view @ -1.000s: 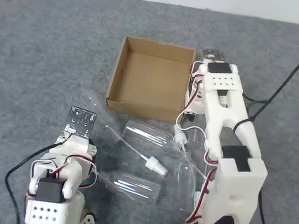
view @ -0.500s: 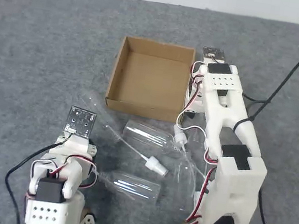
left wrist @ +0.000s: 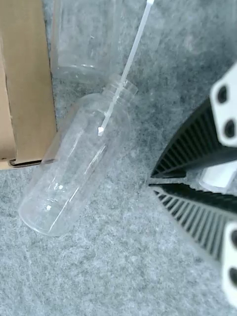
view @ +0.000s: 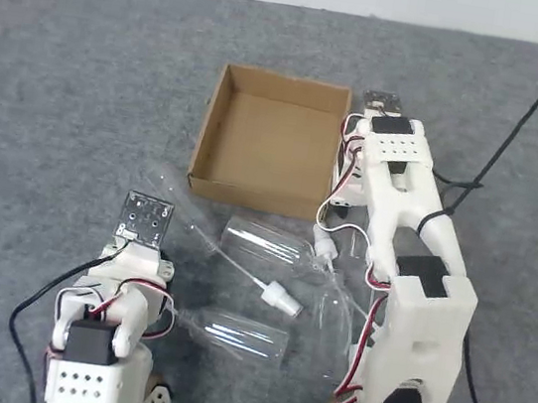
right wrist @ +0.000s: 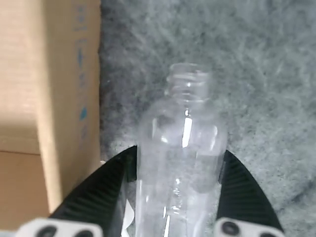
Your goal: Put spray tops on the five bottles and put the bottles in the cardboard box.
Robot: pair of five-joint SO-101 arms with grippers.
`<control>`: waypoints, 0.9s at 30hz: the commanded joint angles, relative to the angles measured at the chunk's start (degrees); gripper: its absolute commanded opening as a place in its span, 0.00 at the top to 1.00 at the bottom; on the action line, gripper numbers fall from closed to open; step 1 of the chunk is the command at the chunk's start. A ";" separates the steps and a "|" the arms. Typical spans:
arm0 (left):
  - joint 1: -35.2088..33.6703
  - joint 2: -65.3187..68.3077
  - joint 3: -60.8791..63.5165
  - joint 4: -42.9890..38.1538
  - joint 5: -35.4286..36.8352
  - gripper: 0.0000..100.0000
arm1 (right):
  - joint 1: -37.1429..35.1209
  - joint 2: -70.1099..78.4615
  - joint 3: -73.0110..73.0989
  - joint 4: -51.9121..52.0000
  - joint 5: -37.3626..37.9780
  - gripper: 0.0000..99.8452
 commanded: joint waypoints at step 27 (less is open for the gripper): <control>0.00 -1.23 -0.57 0.18 -0.18 0.99 | 1.19 -14.90 -2.73 12.35 5.71 0.99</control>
